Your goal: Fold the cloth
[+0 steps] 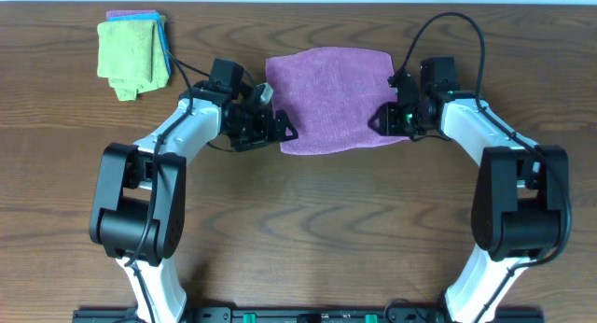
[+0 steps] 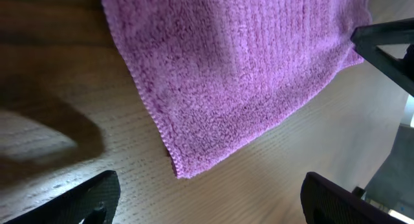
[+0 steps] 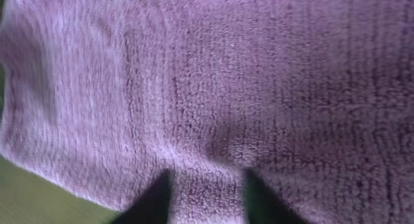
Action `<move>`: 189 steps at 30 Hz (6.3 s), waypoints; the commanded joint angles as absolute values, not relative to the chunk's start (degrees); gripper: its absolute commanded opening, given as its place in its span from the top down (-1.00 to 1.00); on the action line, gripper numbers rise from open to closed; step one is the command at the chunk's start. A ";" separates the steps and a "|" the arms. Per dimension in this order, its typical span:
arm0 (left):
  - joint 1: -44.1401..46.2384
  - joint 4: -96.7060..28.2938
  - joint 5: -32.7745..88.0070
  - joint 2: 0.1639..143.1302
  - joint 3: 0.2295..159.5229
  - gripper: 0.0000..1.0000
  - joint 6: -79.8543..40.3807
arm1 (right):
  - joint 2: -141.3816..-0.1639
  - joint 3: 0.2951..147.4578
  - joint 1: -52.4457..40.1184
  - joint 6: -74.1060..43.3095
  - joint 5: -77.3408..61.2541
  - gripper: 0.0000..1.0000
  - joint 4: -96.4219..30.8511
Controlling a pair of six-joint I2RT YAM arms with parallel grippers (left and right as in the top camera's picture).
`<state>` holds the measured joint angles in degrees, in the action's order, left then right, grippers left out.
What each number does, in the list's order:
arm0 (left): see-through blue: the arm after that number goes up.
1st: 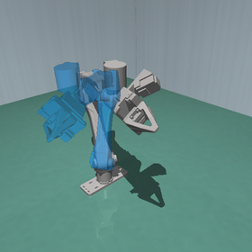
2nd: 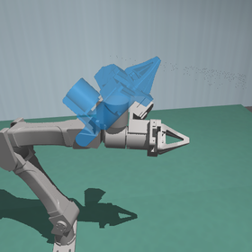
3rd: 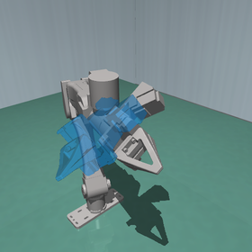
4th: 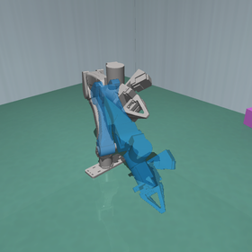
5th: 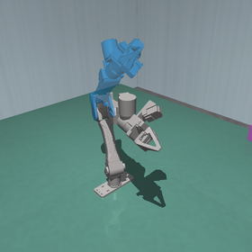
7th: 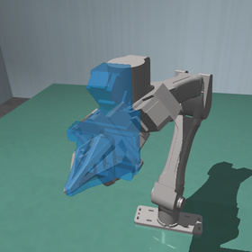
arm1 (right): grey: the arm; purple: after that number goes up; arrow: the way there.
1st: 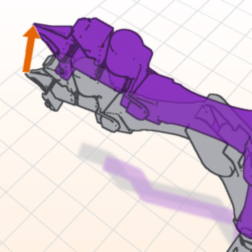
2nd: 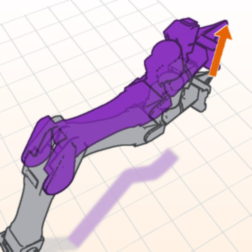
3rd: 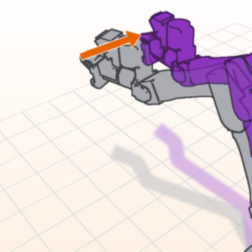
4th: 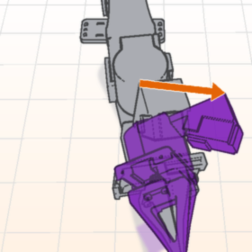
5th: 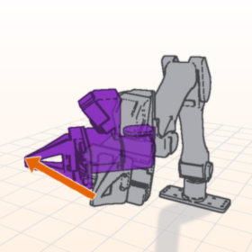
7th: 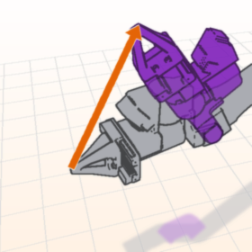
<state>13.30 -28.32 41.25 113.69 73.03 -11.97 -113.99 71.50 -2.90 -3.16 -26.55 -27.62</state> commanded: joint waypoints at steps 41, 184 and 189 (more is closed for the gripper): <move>19.90 -3.16 51.86 114.08 55.16 -0.87 -28.82 | -113.03 94.94 0.47 8.08 -26.37 -0.99 -51.96; 33.26 -28.01 -7.38 109.06 58.13 0.89 -14.76 | -113.58 69.17 -16.43 1.17 -7.77 0.97 -39.64; 32.58 -32.29 -8.56 108.92 58.13 0.89 -16.99 | -113.58 69.17 -16.45 -0.45 -7.53 0.98 -41.56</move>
